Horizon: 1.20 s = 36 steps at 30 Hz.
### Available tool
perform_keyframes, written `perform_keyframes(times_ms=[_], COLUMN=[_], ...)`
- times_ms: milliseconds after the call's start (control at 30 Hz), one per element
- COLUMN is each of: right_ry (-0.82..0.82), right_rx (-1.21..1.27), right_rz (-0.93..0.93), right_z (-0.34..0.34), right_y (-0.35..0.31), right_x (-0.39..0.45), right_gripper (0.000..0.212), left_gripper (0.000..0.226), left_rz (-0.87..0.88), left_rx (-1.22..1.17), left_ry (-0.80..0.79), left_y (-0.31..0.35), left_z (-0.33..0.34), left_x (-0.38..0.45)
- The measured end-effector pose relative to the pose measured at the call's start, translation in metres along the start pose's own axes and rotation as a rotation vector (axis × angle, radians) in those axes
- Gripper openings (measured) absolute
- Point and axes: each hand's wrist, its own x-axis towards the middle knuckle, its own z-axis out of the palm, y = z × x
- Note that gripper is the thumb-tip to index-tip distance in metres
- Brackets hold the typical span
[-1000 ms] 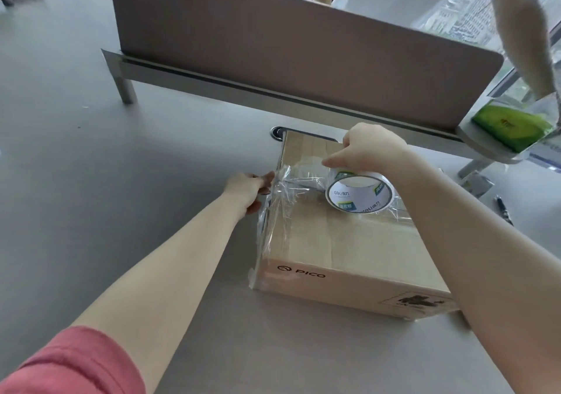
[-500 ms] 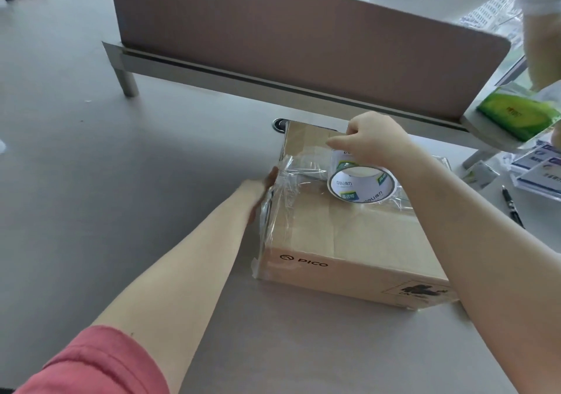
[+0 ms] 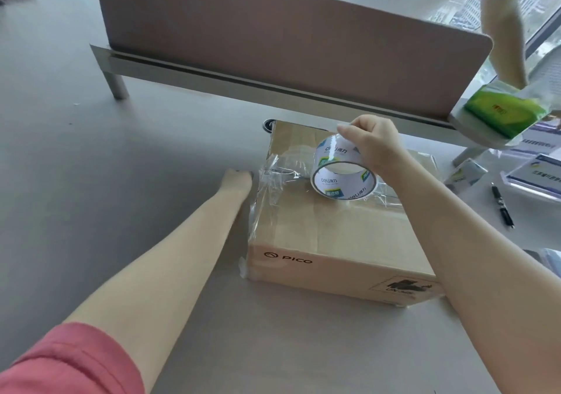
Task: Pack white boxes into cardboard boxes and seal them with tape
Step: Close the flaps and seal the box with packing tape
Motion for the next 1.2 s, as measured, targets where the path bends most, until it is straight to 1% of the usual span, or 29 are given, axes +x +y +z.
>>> perform_keyframes(times_ms=[33, 67, 100, 133, 200, 233, 300, 333, 400, 500, 600, 633, 667, 733, 800, 833, 900, 967, 1000, 1067, 1100, 1133, 1167, 1200], right_ry=[-0.011, -0.023, -0.036, -0.053, -0.107, -0.144, -0.204, -0.206, -0.153, -0.098, -0.128, -0.132, -0.137, -0.125, -0.124, -0.132, -0.171, -0.206, -0.211, -0.193, -0.179, -0.174, -0.175, -0.176], right_rx=[0.05, 0.092, 0.123, 0.147, 0.194, 0.222, 0.294, 0.331, 0.356, 0.258, 0.117, 0.079, 0.03, -0.141, -0.355, -0.423, -0.449, -0.297, -0.182, 0.023, 0.12, 0.222, 0.334, 0.422], right_rz=[0.005, 0.017, 0.031, 0.043, 0.058, 0.064, 0.075, 0.074, 0.074, 0.043, -0.014, -0.021, -0.017, -0.006, 0.002, 0.001, -0.011, -0.032, -0.028, 0.013, 0.042, 0.075, 0.108, 0.131], right_z=[-0.001, -0.003, -0.005, -0.007, -0.012, -0.014, -0.014, -0.012, -0.01, -0.009, -0.014, -0.018, -0.024, -0.037, -0.046, -0.048, -0.053, -0.058, -0.061, -0.064, -0.064, -0.063, -0.061, -0.06], right_y=[0.004, 0.007, 0.011, 0.015, 0.023, 0.028, 0.035, 0.037, 0.037, 0.034, 0.027, 0.025, 0.025, 0.028, 0.03, 0.03, 0.029, 0.032, 0.036, 0.051, 0.058, 0.064, 0.07, 0.074], right_x=[0.0, -0.001, -0.001, -0.002, -0.003, -0.003, -0.005, -0.006, -0.005, 0.0, 0.007, 0.009, 0.012, 0.014, 0.013, 0.012, 0.01, 0.008, 0.006, 0.0, -0.004, -0.007, -0.009, -0.011], right_gripper=[0.035, 0.039, 0.042, 0.043, 0.04, 0.036, 0.032, 0.033, 0.038, 0.045, 0.039, 0.042, 0.05, 0.056, 0.052, 0.05, 0.051, 0.05, 0.048, 0.041, 0.035, 0.032, 0.03, 0.031], left_gripper=[0.031, 0.034, 0.043, 0.05, 0.056, 0.057, 0.059, 0.059, 0.057, 0.058, 0.056, 0.055, 0.055, 0.054, 0.047, 0.043, 0.041, 0.043, 0.042, 0.039, 0.04, 0.043, 0.048, 0.053], left_rz=[0.03, 0.04, 0.052, 0.048, 0.049, 0.053, 0.071, 0.098, 0.144, 0.193, 0.211, 0.218, 0.227, 0.237, 0.228, 0.228, 0.238, 0.293, 0.353, 0.55, 0.677, 0.781, 0.843, 0.864], left_rx=[-0.047, -0.105, -0.131, -0.123, -0.043, -0.015, 0.051, 0.074, 0.123, 0.214, 0.254, 0.265, 0.278, 0.293, 0.315, 0.33, 0.377, 0.437, 0.491, 0.642, 0.702, 0.748, 0.785, 0.82], left_ry=[0.009, -0.018, -0.058, -0.107, -0.156, -0.154, -0.091, -0.053, 0.013, 0.065, 0.088, 0.095, 0.098, 0.094, 0.086, 0.09, 0.105, 0.148, 0.202, 0.316, 0.333, 0.312, 0.265, 0.205], left_y=[0.006, 0.012, 0.019, 0.023, 0.029, 0.03, 0.028, 0.027, 0.022, 0.017, 0.015, 0.015, 0.015, 0.014, 0.013, 0.012, 0.012, 0.013, 0.013, 0.012, 0.01, 0.009, 0.008, 0.008], left_z=[0.0, 0.003, 0.007, 0.011, 0.018, 0.021, 0.024, 0.025, 0.028, 0.029, 0.03, 0.03, 0.03, 0.029, 0.029, 0.029, 0.03, 0.03, 0.03, 0.031, 0.033, 0.035, 0.036, 0.037], left_x=[-0.005, -0.009, -0.016, -0.018, -0.028, -0.028, -0.027, -0.027, -0.025, -0.021, -0.022, -0.023, -0.023, -0.021, -0.018, -0.017, -0.019, -0.022, -0.022, -0.026, -0.03, -0.035, -0.039, -0.042])
